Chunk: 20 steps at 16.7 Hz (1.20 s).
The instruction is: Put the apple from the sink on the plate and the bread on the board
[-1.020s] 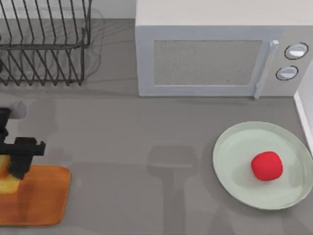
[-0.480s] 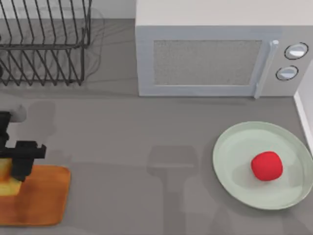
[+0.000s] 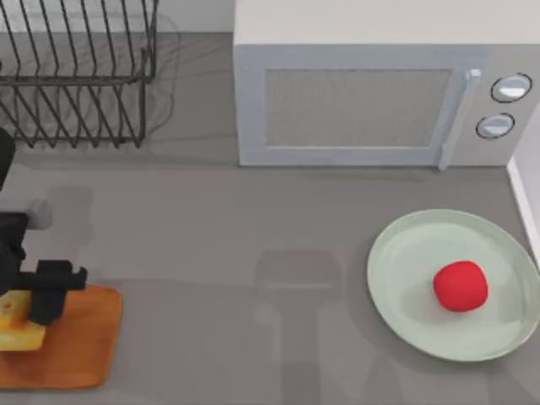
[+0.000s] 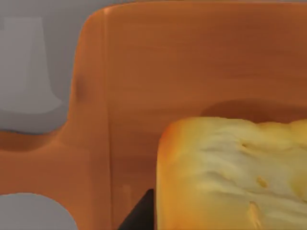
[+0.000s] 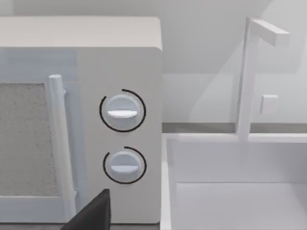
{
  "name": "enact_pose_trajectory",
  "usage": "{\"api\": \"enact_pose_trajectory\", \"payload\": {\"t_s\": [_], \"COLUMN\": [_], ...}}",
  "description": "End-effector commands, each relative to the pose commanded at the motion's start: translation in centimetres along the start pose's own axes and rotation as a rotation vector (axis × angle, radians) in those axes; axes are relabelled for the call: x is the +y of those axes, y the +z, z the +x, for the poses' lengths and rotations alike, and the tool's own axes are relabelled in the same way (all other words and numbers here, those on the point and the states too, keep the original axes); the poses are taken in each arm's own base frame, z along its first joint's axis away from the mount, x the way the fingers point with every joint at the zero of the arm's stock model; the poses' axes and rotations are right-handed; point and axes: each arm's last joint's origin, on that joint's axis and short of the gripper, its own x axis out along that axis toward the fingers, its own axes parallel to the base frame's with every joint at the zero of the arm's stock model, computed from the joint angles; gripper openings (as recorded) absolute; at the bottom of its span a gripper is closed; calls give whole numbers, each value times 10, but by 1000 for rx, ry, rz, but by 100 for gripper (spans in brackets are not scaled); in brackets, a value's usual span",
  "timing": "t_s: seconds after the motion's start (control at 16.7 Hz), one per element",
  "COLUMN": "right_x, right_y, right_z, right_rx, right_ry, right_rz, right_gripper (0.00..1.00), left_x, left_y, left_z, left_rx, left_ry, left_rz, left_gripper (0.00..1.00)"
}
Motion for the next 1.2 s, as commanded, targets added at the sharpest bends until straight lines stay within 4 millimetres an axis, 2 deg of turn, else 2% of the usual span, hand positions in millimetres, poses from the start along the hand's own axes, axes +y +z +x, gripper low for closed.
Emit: {"api": "enact_pose_trajectory", "payload": {"t_s": [0.3,1.08,1.2], "right_x": [0,0,0], "right_y": [0,0,0], "right_z": [0,0,0], "right_rx": [0,0,0], "right_ry": [0,0,0], "right_rz": [0,0,0], "right_gripper": [100,100,100], "left_x": [0,0,0], "left_y": [-1,-1,-1], "left_z": [3,3,3], "left_rx": [1,1,1], "left_ry": [0,0,0], "left_rz": [0,0,0], "left_gripper": [0,98,100]}}
